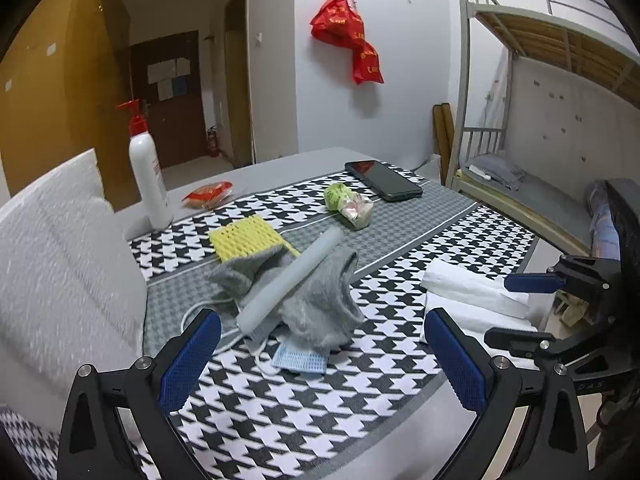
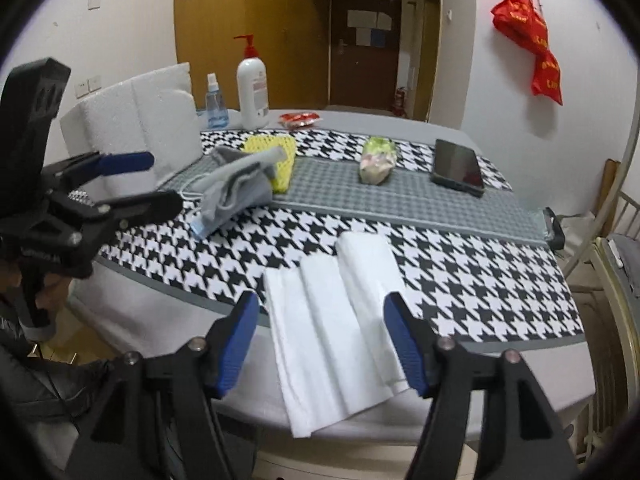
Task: Organize soft objects
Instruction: 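Lift the white cloth off the table with the right gripper, then grasp the white foam tube on the grey sock with the left gripper, then carry the white tube with the left gripper while the right gripper carries the cloth toward the foam box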
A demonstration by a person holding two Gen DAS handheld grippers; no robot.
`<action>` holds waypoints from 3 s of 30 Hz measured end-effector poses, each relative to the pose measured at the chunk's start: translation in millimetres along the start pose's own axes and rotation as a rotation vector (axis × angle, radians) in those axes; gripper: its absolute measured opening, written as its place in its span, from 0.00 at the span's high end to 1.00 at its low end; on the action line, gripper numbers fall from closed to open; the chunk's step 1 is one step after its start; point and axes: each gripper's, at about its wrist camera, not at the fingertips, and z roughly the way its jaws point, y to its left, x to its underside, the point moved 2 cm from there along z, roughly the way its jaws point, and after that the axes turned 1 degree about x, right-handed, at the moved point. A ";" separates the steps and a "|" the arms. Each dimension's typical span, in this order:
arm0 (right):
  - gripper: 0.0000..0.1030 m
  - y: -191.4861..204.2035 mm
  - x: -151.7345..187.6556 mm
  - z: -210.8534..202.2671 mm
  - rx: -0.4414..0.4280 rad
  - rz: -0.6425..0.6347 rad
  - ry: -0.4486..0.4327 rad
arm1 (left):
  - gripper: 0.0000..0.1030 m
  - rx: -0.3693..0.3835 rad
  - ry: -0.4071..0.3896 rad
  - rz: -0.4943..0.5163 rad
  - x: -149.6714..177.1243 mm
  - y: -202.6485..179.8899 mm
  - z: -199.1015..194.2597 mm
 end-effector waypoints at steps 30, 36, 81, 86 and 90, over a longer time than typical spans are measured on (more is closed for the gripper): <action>0.33 -9.7 8.8 25.4 -0.024 -0.009 0.036 | 0.56 0.060 0.167 0.058 1.7 52.4 52.7; 0.33 -9.7 9.1 25.2 -0.024 -0.009 0.035 | 0.78 0.073 0.207 0.070 6.2 48.9 62.0; 0.74 -4.5 -4.3 33.5 -0.032 -0.027 0.084 | 0.92 0.114 -0.017 -0.029 11.3 52.7 -36.6; 0.89 -6.7 -8.7 32.4 -0.029 0.025 0.085 | 0.92 0.117 -0.050 -0.014 6.6 52.3 -46.8; 0.89 -3.2 -17.6 21.3 -0.044 0.053 0.036 | 0.92 0.103 -0.079 -0.003 1.0 53.6 -57.7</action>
